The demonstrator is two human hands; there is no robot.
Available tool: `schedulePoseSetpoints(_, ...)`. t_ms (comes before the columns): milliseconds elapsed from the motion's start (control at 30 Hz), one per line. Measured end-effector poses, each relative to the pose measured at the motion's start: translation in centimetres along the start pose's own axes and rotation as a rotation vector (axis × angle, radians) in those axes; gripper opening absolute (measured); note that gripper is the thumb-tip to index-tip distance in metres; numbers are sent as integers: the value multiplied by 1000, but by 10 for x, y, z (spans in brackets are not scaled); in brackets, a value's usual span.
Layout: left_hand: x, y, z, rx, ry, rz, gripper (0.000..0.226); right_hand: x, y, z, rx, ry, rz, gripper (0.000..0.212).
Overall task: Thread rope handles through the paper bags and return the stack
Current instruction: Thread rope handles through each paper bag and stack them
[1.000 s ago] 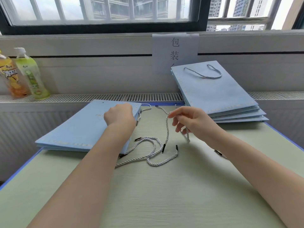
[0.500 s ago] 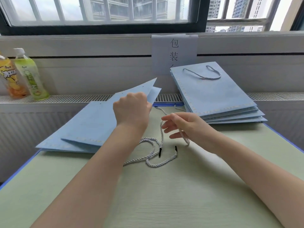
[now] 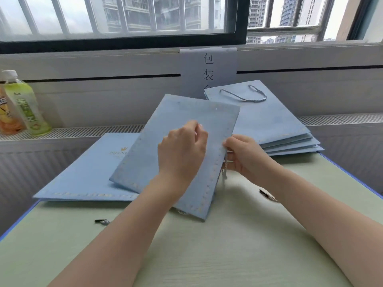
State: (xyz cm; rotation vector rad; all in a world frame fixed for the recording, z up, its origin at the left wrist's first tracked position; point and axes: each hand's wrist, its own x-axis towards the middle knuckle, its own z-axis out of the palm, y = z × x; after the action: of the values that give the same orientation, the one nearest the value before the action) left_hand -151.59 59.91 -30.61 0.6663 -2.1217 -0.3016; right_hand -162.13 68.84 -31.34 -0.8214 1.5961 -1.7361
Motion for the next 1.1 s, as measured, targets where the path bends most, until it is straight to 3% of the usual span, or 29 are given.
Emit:
schedulePoseSetpoints(100, 9, -21, 2, 48, 123, -81, 27, 2, -13, -12, -91, 186, -7, 14)
schedulePoseSetpoints(200, 17, -44, 3, 20, 94, -323, 46, -3, -25, -22, -216, 230, 17, 5)
schedulePoseSetpoints(300, 25, -66, 5, -430, -3, -588, 53, -3, -29, -26, -367, 232, -62, 6)
schedulePoseSetpoints(367, 26, -70, 2, -726, -6, -692, 45, 1, -26, -28, -602, 247, -168, 18)
schedulePoseSetpoints(467, 26, -67, -1, -781, 1, -676, 21, 6, -16, -35, -1085, 434, -296, 33)
schedulePoseSetpoints(567, 28, -64, -1, -814, -55, -662, 17, 6, -17, -38, -1163, 595, -418, 23)
schedulePoseSetpoints(667, 25, -58, 3, -749, -102, -641, 10, 10, -14, -43, -1282, 728, -650, 28)
schedulePoseSetpoints(733, 20, -50, 8, -724, -131, -616, 7, 12, -12, -44, -1211, 665, -741, 31)
schedulePoseSetpoints(800, 14, -42, 14, -684, -145, -581, 22, 13, -11, -42, -1137, 519, -835, 35)
schedulePoseSetpoints(933, 4, -41, 22, -140, -213, -450, 14, 10, -8, -31, -959, 233, -857, 32)
schedulePoseSetpoints(1000, 2, -46, 27, 39, -229, -316, 21, 7, -4, -22, -891, 130, -821, 27)
schedulePoseSetpoints(1100, 3, -46, 27, -73, -110, 35, 52, 2, 0, -12, -820, 22, -762, 15)
